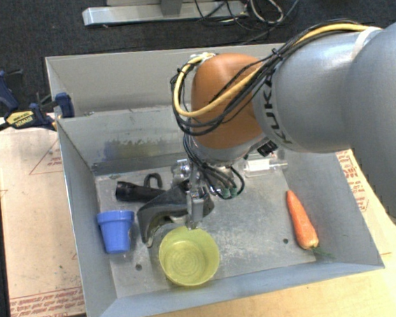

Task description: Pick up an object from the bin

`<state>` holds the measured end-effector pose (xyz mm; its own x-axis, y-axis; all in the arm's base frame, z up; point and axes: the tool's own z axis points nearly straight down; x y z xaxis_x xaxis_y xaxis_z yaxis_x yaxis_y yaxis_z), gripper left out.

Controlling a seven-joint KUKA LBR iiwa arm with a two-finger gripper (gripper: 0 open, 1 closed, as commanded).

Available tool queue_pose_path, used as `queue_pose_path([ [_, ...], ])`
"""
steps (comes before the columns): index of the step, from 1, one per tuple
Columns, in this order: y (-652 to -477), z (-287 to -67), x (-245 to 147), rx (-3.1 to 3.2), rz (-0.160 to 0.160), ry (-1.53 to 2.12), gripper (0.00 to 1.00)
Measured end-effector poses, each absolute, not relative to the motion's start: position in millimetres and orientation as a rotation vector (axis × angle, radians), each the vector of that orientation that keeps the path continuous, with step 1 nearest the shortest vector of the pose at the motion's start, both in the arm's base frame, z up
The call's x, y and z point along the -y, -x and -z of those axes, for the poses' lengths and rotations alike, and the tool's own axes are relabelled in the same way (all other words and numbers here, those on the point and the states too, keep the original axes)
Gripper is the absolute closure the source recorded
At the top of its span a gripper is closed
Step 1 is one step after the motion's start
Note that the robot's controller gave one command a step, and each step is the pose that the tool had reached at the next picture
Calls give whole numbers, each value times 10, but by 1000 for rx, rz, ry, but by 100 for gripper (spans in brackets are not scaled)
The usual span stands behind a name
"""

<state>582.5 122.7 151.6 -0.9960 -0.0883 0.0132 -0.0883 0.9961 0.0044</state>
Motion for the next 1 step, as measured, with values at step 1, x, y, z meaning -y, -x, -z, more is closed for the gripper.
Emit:
queue_pose_path([
  [1,-5786,-2244,-918,3030,12,-778,100],
])
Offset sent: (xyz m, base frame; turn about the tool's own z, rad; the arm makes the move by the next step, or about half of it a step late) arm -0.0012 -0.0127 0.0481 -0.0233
